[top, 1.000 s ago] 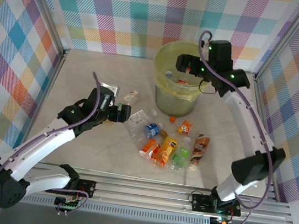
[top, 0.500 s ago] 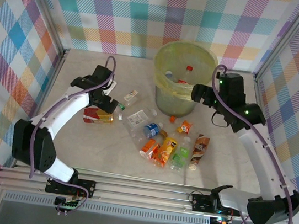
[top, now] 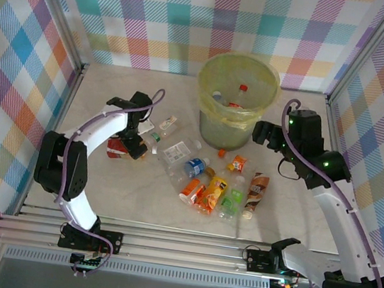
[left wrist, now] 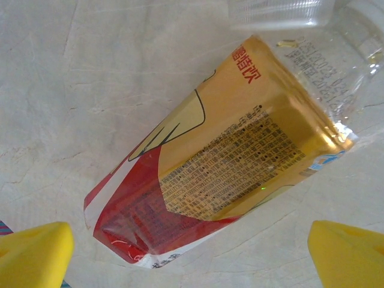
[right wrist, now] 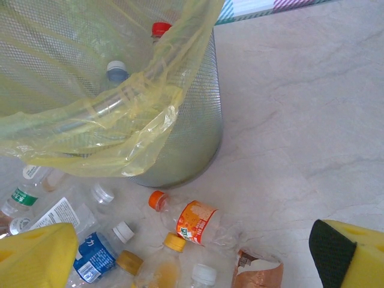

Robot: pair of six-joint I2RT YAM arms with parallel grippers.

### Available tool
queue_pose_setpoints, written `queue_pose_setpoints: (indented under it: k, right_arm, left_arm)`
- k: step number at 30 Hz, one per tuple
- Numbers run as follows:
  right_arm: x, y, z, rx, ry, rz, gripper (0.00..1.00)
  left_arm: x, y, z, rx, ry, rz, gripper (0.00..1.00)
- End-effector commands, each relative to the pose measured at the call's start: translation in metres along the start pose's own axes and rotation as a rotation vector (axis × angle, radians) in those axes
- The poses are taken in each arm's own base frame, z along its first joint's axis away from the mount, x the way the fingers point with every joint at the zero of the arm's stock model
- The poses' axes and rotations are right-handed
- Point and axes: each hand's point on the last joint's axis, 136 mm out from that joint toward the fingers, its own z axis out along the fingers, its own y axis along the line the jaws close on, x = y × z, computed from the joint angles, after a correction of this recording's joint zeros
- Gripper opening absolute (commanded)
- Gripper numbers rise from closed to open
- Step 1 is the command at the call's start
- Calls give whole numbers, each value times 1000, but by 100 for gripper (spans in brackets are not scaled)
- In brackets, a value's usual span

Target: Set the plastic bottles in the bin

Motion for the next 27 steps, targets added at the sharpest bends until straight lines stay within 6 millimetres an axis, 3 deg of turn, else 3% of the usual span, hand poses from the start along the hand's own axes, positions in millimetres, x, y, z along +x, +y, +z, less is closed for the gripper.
queue_pose_setpoints:
  k: [1, 17, 27]
  right_arm:
    - [5, -4, -3, 11, 0, 13, 100]
    - [7, -7, 1, 25, -7, 13, 100]
    - [9, -9, 4, 31, -8, 7, 100]
  left_arm:
    - [8, 0, 8, 25, 38, 43, 100]
    - [13, -21, 46, 141, 123, 59, 100]
    - [30, -31, 53, 174, 203, 44, 98]
